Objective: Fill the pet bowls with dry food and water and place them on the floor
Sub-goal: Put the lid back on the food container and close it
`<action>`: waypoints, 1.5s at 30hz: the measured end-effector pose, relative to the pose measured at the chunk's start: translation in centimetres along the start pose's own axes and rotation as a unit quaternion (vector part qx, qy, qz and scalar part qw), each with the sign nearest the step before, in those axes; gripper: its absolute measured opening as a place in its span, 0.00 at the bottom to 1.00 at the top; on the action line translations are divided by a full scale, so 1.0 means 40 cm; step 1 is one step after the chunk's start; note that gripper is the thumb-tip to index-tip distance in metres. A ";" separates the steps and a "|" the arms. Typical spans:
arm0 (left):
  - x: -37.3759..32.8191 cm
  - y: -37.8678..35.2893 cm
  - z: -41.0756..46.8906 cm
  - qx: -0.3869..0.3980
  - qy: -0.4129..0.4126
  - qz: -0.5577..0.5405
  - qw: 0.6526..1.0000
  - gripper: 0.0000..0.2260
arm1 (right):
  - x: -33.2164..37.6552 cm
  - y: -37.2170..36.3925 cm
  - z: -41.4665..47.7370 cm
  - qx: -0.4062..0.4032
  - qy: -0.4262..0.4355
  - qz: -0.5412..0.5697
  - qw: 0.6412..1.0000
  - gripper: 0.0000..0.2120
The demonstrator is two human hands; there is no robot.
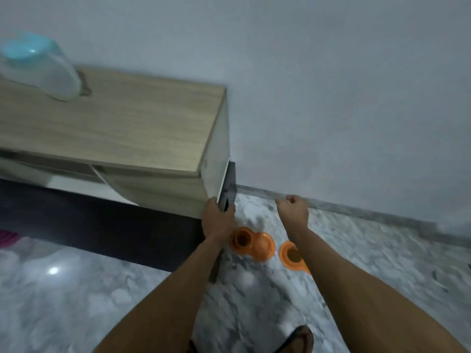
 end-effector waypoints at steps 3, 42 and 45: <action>-0.034 0.217 0.027 -0.024 0.001 -0.016 1.000 0.22 | 0.135 -0.119 -0.135 0.013 0.035 -0.007 0.999 0.21; -0.243 1.609 0.978 -0.205 -0.047 -0.066 0.975 0.22 | 1.354 -1.431 -0.506 0.156 0.216 -0.036 0.963 0.20; -0.261 1.666 1.111 -0.185 -0.054 -0.060 0.979 0.22 | 1.408 -1.491 -0.470 0.126 0.199 -0.034 0.971 0.24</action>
Point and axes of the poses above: each hand's wrist, its own z-axis towards the middle knuckle, its own y-axis out of the back of the hand, x = y × z, the point moved 7 cm from there along z, towards the middle knuckle, and after that the axes turned 12 degrees about -z, right-handed, at the moved point
